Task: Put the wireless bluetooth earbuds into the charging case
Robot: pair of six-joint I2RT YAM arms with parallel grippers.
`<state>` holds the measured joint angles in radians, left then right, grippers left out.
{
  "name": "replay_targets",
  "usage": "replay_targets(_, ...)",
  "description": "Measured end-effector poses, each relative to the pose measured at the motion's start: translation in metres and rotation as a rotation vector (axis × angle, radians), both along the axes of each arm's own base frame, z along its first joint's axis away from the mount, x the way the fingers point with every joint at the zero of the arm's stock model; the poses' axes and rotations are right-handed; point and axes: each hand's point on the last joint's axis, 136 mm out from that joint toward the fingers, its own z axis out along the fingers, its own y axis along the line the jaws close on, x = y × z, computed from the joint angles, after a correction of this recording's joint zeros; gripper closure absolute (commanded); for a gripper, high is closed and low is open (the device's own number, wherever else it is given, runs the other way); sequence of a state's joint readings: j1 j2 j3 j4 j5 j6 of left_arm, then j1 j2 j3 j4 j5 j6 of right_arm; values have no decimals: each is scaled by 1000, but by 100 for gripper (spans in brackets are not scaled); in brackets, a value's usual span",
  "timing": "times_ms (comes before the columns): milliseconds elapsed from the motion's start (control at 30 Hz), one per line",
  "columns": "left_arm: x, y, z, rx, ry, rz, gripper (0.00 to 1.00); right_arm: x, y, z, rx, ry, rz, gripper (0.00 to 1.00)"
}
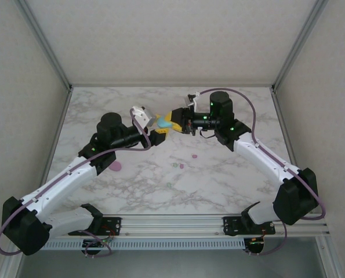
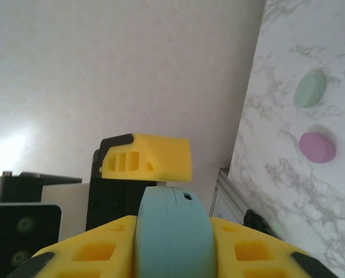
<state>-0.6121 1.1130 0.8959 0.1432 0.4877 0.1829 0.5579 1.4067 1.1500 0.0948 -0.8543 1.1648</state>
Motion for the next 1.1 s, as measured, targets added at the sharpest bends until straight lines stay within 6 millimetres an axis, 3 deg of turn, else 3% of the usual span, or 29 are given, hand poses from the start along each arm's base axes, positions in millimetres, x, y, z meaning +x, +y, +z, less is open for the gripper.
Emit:
replay_targets(200,5,6,-5,14,8,50,35,29,-20,-15,-17,12,-113,80)
replay_targets(300,5,15,-8,14,5,96,30,51,-28,-34,-51,25,-169,80)
replay_targets(367,4,23,-8,9,-1,136,27,69,-34,-60,-101,50,-207,80)
replay_targets(533,5,46,6,-17,-34,252,22,114,-47,-157,-277,180,-260,79)
replay_targets(633,6,58,15,-33,-53,317,20,127,-46,-206,-373,242,-233,79)
replay_targets(700,6,65,18,-42,-49,352,18,132,-44,-227,-408,258,-209,79)
replay_targets(833,9,74,14,-38,-19,406,19,141,-40,-252,-440,264,-176,78)
replay_targets(1100,11,81,4,-10,11,449,10,151,-40,-271,-478,228,-143,77)
